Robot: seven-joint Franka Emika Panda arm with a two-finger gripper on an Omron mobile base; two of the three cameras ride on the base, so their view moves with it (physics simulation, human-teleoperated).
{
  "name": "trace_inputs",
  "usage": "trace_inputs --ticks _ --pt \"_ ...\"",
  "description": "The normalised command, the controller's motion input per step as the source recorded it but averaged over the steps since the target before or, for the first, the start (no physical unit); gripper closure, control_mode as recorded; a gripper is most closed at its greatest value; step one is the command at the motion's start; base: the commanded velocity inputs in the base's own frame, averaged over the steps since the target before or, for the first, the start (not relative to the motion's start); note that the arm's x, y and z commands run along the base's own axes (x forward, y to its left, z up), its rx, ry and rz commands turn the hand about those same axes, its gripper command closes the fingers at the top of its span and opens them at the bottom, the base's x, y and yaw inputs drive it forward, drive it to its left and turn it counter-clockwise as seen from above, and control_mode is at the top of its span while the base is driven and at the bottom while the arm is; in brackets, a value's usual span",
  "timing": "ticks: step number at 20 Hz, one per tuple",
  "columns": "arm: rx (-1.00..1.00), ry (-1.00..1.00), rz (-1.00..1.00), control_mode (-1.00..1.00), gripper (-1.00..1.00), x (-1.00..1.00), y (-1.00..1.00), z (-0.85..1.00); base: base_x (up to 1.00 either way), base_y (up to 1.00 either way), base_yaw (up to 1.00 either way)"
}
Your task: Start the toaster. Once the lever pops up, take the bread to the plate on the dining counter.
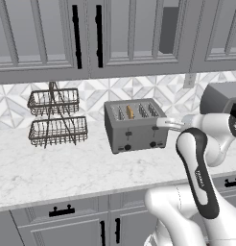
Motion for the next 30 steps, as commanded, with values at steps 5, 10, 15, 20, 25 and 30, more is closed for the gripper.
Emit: trace_inputs --ticks 5,10,15,20,25,30 --pt "0.00 0.00 0.00 -1.00 -1.00 0.00 0.00 0.00 0.00 0.00 0.00" --pt "0.00 0.00 0.00 -1.00 -1.00 0.00 0.00 0.00 0.00 0.00 0.00" --pt "0.00 0.00 0.00 -1.00 -1.00 0.00 0.00 0.00 0.00 0.00 0.00" --pt "0.00 0.00 0.00 -1.00 -1.00 0.00 0.00 0.00 0.00 0.00 0.00" --pt "0.00 0.00 0.00 -1.00 -1.00 0.00 0.00 0.00 0.00 0.00 0.00" --pt "0.00 0.00 0.00 -1.00 -1.00 0.00 0.00 0.00 0.00 0.00 0.00"
